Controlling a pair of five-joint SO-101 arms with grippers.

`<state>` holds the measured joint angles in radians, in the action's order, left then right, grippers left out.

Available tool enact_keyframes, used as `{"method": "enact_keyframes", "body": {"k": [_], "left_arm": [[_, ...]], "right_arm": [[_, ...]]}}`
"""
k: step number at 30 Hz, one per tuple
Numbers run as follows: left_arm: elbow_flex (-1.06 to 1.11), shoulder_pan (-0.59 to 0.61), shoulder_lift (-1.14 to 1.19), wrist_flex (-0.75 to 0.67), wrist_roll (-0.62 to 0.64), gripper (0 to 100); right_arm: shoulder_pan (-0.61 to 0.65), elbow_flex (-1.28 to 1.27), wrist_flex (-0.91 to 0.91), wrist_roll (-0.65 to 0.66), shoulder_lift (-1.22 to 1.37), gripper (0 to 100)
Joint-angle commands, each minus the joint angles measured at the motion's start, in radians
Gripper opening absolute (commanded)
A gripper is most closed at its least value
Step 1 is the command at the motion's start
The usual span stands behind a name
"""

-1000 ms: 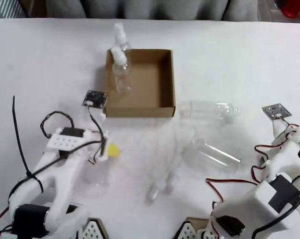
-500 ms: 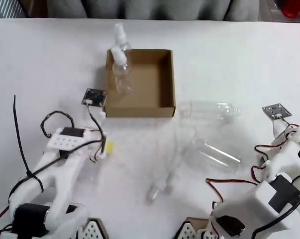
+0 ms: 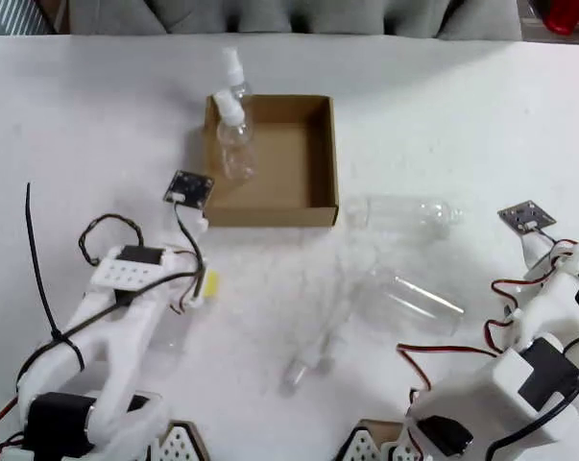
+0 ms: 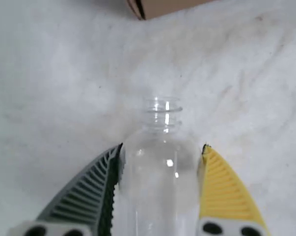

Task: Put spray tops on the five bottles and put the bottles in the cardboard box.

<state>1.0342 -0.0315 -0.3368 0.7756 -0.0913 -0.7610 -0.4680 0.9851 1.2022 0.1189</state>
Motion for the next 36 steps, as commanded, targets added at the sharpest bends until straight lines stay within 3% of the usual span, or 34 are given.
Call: {"method": "enact_keyframes", "body": {"k": [1,7,10,20,27,32,36], "left_arm": [[-0.055,0.001,-0.001,-0.025,-0.011,3],[-0.055,0.004,-0.001,-0.025,-0.011,3],[-0.055,0.004,-0.001,-0.025,-0.011,3],[-0.055,0.008,-0.001,-0.018,-0.011,3],[-0.054,0.01,-0.001,-0.018,-0.011,3],[-0.054,0.01,-0.001,-0.018,-0.011,3],[-0.054,0.01,0.001,-0.018,-0.011,3]], "right_arm": [[-0.018,0.035,-0.001,0.009,-0.082,28.2],[-0.053,0.034,0.171,0.035,-0.214,16.1],[-0.062,0.034,0.216,0.094,-0.257,17.1],[-0.03,-0.054,-0.056,0.1,-0.128,20.1],[-0.004,-0.003,-0.097,0.098,0.001,19.7],[-0.013,0.025,-0.093,0.094,0.005,1.5],[-0.039,0.048,-0.09,0.094,0.004,1.4]]}}
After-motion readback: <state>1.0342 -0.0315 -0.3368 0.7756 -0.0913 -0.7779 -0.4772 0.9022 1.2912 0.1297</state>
